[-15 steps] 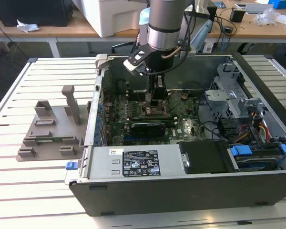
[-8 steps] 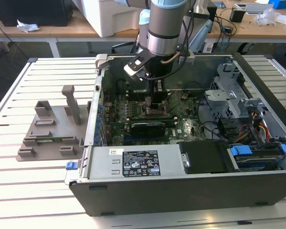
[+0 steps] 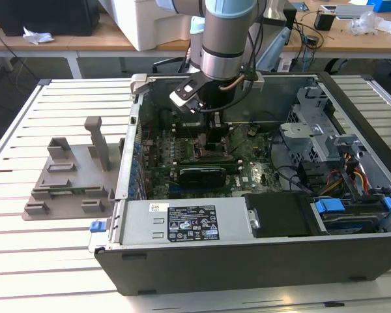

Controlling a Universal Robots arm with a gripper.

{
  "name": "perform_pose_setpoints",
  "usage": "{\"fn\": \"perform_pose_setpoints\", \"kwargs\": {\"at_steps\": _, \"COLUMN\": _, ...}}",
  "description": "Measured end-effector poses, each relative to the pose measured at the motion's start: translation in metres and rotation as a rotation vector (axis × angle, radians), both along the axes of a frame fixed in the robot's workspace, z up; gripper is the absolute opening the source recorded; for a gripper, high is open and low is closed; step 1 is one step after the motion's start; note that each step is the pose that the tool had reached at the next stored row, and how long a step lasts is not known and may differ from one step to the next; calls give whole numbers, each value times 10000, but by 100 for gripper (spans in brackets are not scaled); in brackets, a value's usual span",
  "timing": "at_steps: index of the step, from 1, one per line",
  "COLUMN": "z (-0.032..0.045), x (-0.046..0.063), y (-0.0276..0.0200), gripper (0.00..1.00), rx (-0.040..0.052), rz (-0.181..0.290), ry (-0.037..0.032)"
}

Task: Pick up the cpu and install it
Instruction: 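Place the cpu into insertion slot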

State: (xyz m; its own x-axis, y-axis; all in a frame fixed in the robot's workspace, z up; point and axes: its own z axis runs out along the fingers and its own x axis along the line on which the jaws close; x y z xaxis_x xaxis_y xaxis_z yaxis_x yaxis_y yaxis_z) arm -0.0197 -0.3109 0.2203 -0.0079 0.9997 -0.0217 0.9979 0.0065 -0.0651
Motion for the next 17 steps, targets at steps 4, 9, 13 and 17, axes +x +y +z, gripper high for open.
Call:
{"fn": "perform_pose_setpoints", "kwargs": {"at_steps": 4, "z": -45, "x": -1, "y": 0, "gripper": 55, "rx": 0, "rz": -2, "ry": 0}}
{"fn": "perform_pose_setpoints", "kwargs": {"at_steps": 9, "z": -114, "x": -1, "y": 0, "gripper": 55, "rx": 0, "rz": -2, "ry": 0}}
{"fn": "perform_pose_setpoints", "kwargs": {"at_steps": 13, "z": -162, "x": -1, "y": 3, "gripper": 55, "rx": 1, "rz": -3, "ry": 0}}
{"fn": "perform_pose_setpoints", "kwargs": {"at_steps": 17, "z": -180, "x": 11, "y": 5, "gripper": 55, "rx": -41, "rz": -29, "ry": 0}}
